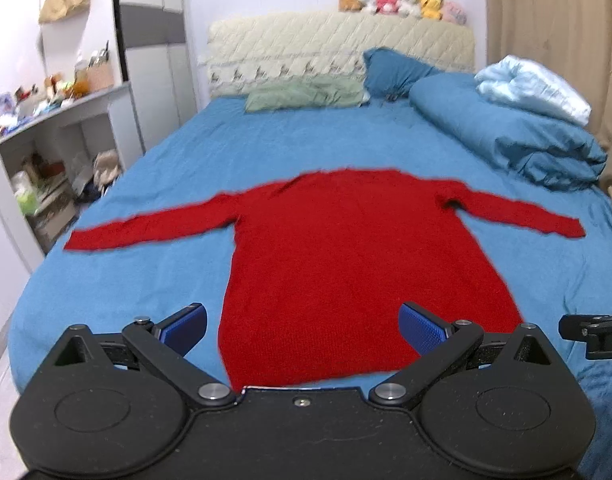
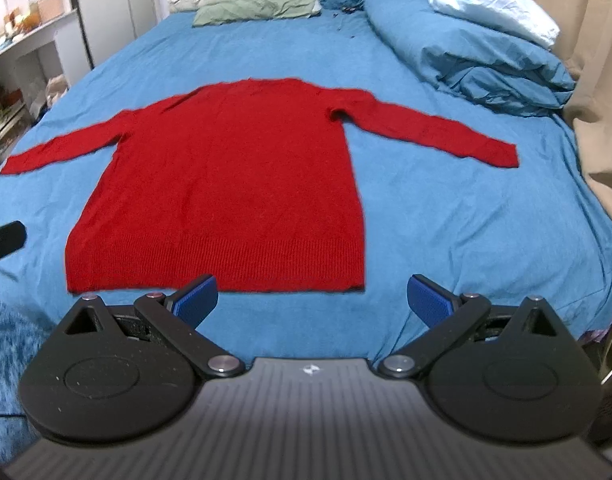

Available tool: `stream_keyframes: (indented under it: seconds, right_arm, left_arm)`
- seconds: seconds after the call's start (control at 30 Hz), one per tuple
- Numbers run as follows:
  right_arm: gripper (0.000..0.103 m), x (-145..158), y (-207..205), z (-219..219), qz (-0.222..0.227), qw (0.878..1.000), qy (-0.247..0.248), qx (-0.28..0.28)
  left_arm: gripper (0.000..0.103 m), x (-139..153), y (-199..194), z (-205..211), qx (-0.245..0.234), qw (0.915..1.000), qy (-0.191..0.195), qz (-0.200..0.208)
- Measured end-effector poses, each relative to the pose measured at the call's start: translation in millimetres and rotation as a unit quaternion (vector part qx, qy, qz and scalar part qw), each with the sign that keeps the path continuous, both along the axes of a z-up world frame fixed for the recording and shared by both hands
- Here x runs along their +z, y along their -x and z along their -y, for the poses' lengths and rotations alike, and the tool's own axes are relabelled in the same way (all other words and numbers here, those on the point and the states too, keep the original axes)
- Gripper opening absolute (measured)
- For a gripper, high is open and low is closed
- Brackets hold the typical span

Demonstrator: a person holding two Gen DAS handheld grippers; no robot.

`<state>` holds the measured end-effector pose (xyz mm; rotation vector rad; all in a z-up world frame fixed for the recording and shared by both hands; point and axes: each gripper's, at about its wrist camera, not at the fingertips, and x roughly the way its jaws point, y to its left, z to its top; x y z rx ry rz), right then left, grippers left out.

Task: Fold small clothes
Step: 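Lower the right gripper onto a sweater sleeve cuff and close it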

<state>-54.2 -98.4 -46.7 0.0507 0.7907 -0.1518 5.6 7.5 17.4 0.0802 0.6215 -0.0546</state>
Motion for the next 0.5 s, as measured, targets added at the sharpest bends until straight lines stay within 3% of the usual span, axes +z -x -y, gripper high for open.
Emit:
stream_keyframes:
  seconds: [0.13, 0.3, 0.4, 0.5]
  right_arm:
    - [0.103, 26, -14, 21, 0.035, 0.999, 0.016, -0.015]
    - [0.103, 57, -56, 71, 0.082, 0.996, -0.008, -0.043]
    - [0.103, 62, -91, 106, 0.099, 0.993, -0.004, -0.069]
    - [0.103, 52, -132, 146, 0.095, 0.99, -0.012, -0.103]
  left_arm:
    - [0.103, 36, -31, 11, -0.025, 0.9987, 0.005, 0.045]
    - [0.103, 74, -89, 42, -0.062, 0.9918, 0.01, 0.112]
    - [0.103, 77, -140, 73, -0.088, 0.989, 0.0, 0.119]
    - [0.103, 66, -200, 105, -0.115, 0.989, 0.009, 0.092]
